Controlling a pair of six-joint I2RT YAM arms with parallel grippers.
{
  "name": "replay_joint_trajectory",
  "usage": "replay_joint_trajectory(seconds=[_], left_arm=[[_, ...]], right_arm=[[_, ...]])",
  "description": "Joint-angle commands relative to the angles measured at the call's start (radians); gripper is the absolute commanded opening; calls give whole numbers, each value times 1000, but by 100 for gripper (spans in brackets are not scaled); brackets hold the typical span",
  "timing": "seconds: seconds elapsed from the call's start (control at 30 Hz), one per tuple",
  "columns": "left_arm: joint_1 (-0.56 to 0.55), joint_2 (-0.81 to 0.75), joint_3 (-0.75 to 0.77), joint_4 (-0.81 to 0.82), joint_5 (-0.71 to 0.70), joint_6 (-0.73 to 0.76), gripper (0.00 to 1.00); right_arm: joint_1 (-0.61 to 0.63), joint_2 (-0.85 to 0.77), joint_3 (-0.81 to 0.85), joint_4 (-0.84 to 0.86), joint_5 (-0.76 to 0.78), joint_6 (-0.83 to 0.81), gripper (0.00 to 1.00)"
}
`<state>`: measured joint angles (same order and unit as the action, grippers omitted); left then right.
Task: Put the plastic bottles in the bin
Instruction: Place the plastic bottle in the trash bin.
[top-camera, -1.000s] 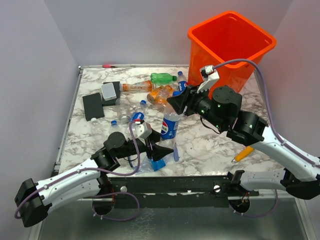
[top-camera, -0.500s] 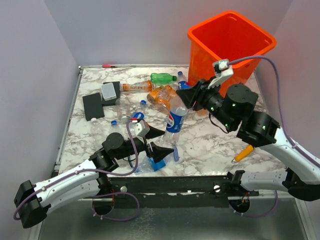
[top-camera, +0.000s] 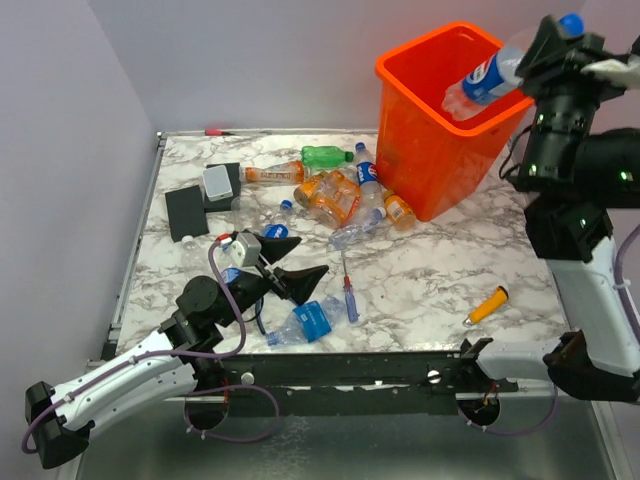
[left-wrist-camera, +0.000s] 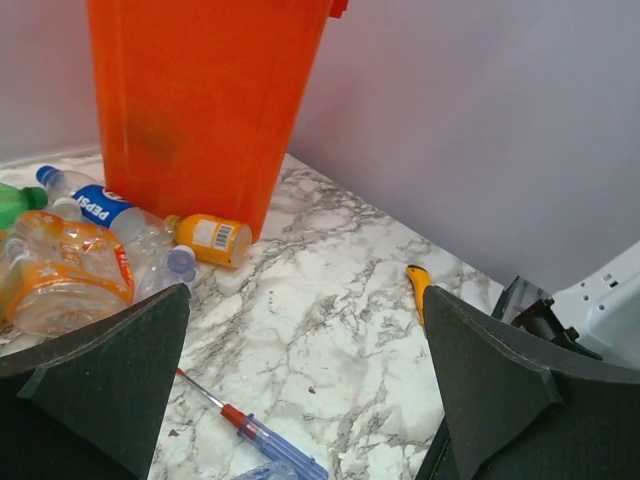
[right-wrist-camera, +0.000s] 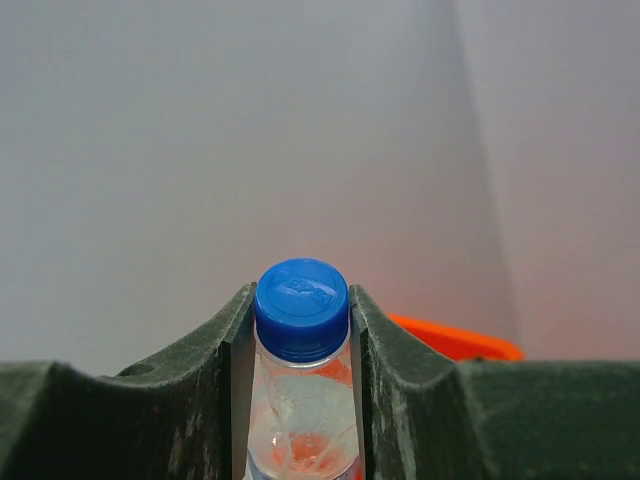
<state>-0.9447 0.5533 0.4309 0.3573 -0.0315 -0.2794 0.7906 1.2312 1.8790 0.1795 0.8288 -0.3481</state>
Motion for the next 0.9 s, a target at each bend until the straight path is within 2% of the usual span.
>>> replay_joint_trajectory(seconds=[0.0, 0.17, 0.33, 0.63, 0.67, 0.77, 0.8, 0.87], left_arm=[[-2, 6, -4, -31, -77, 12, 99], [-2, 11, -1, -39, -72, 7, 99], [-2, 15, -1, -41, -71, -2, 99], [-3, 38, 8, -41, -51, -8, 99], [-3, 41, 8, -42, -51, -8, 99], [-2, 45, 8, -45, -53, -6, 99], [-2, 45, 8, -46, -56, -5, 99], [-4, 48, 8, -47, -62, -4, 99]], right_arm=[[-273, 173, 113, -111, -69, 113, 0], [-522, 320, 149, -207, -160, 326, 0], [-690, 372, 29, -226, -249, 527, 0], [-719, 454, -2, -303, -238, 542, 1], [-722, 460, -1, -321, -245, 541, 5], [-726, 467, -20, -349, -268, 542, 49], [-726, 464, -28, -351, -274, 546, 61], [-726, 451, -35, -354, -286, 557, 73]])
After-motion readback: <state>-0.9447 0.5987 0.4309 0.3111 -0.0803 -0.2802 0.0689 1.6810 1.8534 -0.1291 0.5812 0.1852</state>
